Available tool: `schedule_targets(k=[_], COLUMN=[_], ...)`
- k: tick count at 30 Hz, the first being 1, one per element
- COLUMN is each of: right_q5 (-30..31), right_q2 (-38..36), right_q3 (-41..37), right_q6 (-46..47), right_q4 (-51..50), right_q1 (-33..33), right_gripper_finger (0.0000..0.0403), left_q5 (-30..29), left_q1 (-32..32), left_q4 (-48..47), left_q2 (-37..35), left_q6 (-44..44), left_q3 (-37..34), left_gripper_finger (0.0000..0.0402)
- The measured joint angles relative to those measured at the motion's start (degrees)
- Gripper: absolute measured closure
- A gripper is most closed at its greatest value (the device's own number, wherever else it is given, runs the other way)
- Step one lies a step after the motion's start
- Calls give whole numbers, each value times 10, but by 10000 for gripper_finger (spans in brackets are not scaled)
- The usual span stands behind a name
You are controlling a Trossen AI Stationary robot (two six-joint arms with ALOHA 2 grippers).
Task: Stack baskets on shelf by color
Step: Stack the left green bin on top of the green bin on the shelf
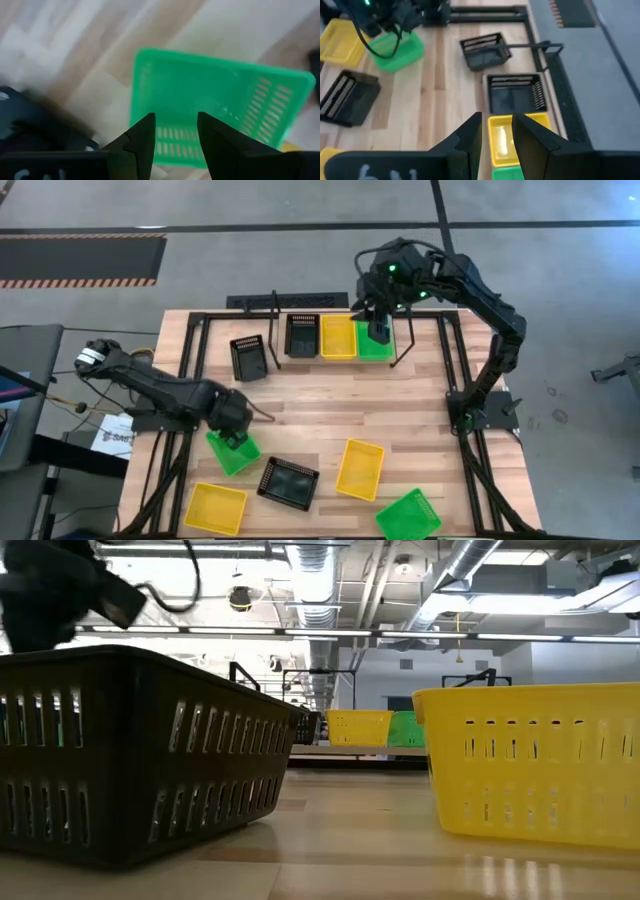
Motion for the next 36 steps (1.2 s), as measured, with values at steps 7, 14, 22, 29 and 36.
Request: schedule_targets(k=[7, 14, 22, 29, 36], right_q5=[-1, -1, 0, 0, 0], right_q2=[-1, 0, 0, 0, 0], right_q3=[0, 0, 0, 0, 0], right_q6=[0, 16, 35, 30, 27], right_q4=[29, 29, 40, 68, 69], right_q1=[25, 45, 70, 92, 95], right_gripper_finger=[275, 275, 276, 276, 276], left_q5=[-40, -55, -33, -20, -8], left_q1=[-68, -83, -85, -85, -65], left_q4=[-27, -58, -13, 64, 67], left_q2=[4, 4, 4, 4, 4], left_q6=[-90, -122, -105, -147, -150], left_q3=[0, 0, -46, -108, -133], left_gripper_finger=[269, 269, 269, 269, 269])
